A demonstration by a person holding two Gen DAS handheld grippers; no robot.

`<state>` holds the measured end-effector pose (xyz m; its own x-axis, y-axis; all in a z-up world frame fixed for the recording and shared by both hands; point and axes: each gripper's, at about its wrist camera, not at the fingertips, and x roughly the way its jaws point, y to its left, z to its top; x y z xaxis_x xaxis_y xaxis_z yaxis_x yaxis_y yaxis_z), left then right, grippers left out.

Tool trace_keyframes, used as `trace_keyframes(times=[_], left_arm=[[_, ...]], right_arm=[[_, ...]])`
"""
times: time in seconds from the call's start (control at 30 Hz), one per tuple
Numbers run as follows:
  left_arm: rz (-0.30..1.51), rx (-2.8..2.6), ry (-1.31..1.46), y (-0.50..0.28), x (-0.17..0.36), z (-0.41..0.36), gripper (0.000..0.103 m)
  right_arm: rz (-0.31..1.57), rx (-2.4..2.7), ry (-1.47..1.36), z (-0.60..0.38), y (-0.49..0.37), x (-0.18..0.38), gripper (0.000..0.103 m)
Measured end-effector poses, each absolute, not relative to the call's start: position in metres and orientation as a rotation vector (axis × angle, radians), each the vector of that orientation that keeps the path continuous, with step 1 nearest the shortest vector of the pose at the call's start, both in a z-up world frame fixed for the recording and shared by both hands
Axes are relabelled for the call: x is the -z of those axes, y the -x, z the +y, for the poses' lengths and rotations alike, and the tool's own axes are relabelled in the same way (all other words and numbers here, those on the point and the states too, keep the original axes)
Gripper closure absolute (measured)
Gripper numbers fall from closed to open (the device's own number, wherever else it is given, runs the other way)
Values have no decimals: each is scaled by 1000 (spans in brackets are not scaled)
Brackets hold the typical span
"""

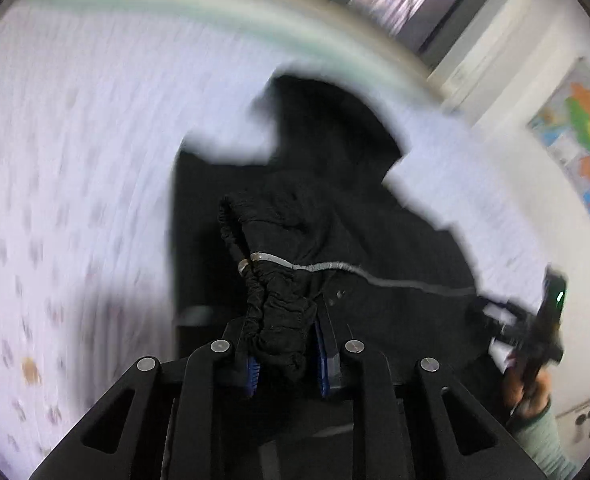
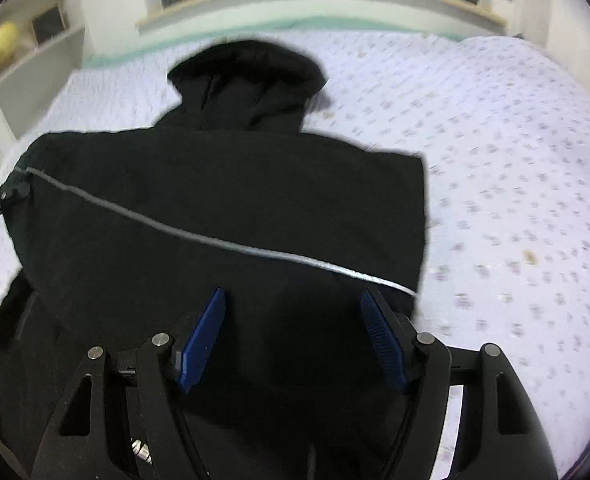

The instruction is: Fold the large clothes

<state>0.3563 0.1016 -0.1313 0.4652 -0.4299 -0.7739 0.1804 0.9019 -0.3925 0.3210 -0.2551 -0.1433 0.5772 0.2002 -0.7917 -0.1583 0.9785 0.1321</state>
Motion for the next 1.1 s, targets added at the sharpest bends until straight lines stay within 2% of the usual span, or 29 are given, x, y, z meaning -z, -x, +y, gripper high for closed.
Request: trace_keyframes(times=[0.07,0.17,0.23,0.3,0.33,0.4,0.47,0.57,0.63,0.7,0.9,1.1], left_arm=[[1119,394,330,-359,166,109,78],[1056,440,410,-351,163,121,76],[991,429,283,-337,137,111,65],[902,362,161,-323,107,97,40],[855,350,136,-316,94,93,37],[784,391,153,-313,70,81,36],[789,441,198,-319,66,70,36],[910,435,185,-350,91,42,36],[999,353,144,-375,127,27,36],[1076,318,157,-391,164,29,37],[995,280,45,-371,154,16,37],[839,363,127,-310,117,14,35]], right_arm=[[979,-180,9,-241,-331,165,26],[992,-170,20,-239,-332,167,24],[1022,-184,23,-243,-334,158,24],[1010,-200,-4,-247,-336,140,24],[979,-227,-51,-249,-340,126,24],[935,-255,-106,-250,-348,108,24],[914,-251,-135,-242,-364,101,24],[971,-189,-180,-231,-395,118,24],[1085,-152,-231,-229,-415,149,24],[1114,-155,-233,-228,-422,167,22],[1067,-197,-198,-235,-404,146,21],[917,-213,-162,-244,-306,97,17]])
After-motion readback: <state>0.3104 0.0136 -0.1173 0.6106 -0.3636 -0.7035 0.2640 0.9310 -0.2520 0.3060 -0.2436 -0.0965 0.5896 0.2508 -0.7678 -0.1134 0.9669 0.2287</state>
